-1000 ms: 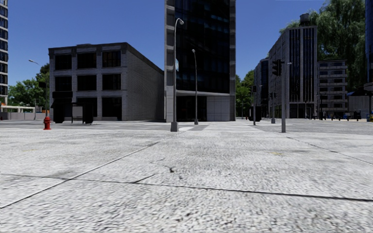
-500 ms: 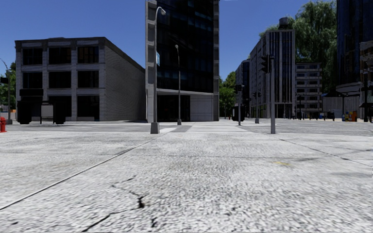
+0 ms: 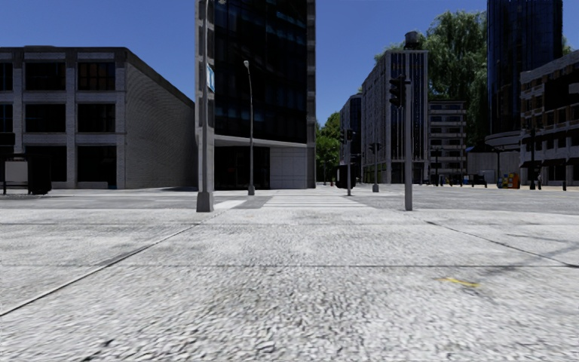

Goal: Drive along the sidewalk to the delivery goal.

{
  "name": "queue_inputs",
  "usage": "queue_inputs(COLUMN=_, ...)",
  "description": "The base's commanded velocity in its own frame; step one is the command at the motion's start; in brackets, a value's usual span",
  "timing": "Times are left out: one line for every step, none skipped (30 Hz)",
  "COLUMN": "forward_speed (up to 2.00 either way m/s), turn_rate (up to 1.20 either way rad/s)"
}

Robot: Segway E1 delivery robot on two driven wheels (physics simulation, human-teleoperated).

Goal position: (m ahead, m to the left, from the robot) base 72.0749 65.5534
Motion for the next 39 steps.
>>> queue_inputs(forward_speed=2.00, turn_rate=0.00)
queue_inputs(forward_speed=2.00, turn_rate=0.00)
queue_inputs(forward_speed=2.00, turn_rate=0.00)
queue_inputs(forward_speed=2.00, turn_rate=0.00)
queue_inputs(forward_speed=2.00, turn_rate=0.00)
queue_inputs(forward_speed=2.00, turn_rate=0.00)
queue_inputs(forward_speed=2.00, turn_rate=0.00)
queue_inputs(forward_speed=2.00, turn_rate=0.00)
queue_inputs(forward_speed=2.00, turn_rate=0.00)
queue_inputs(forward_speed=2.00, turn_rate=0.00)
queue_inputs(forward_speed=2.00, turn_rate=0.00)
queue_inputs(forward_speed=2.00, turn_rate=0.00)
queue_inputs(forward_speed=2.00, turn_rate=0.00)
queue_inputs(forward_speed=2.00, turn_rate=0.00)
queue_inputs(forward_speed=2.00, turn_rate=0.00)
queue_inputs(forward_speed=2.00, turn_rate=0.00)
queue_inputs(forward_speed=2.00, turn_rate=0.00)
queue_inputs(forward_speed=2.00, turn_rate=0.00)
queue_inputs(forward_speed=2.00, turn_rate=0.00)
queue_inputs(forward_speed=2.00, turn_rate=0.00)
queue_inputs(forward_speed=2.00, turn_rate=0.00)
queue_inputs(forward_speed=2.00, turn_rate=0.00)
queue_inputs(forward_speed=2.00, turn_rate=0.00)
queue_inputs(forward_speed=2.00, turn_rate=0.00)
queue_inputs(forward_speed=2.00, turn_rate=0.00)
queue_inputs(forward_speed=2.00, turn_rate=0.00)
queue_inputs(forward_speed=2.00, turn_rate=0.00)
queue_inputs(forward_speed=2.00, turn_rate=0.00)
queue_inputs(forward_speed=2.00, turn_rate=0.00)
queue_inputs(forward_speed=2.00, turn_rate=0.00)
queue_inputs(forward_speed=2.00, turn_rate=0.00)
queue_inputs(forward_speed=2.00, turn_rate=0.00)
queue_inputs(forward_speed=2.00, turn_rate=0.00)
queue_inputs(forward_speed=2.00, turn_rate=0.00)
queue_inputs(forward_speed=2.00, turn_rate=0.00)
queue_inputs(forward_speed=2.00, turn_rate=0.00)
queue_inputs(forward_speed=2.00, turn_rate=0.00)
queue_inputs(forward_speed=2.00, turn_rate=0.00)
queue_inputs(forward_speed=2.00, turn_rate=0.00)
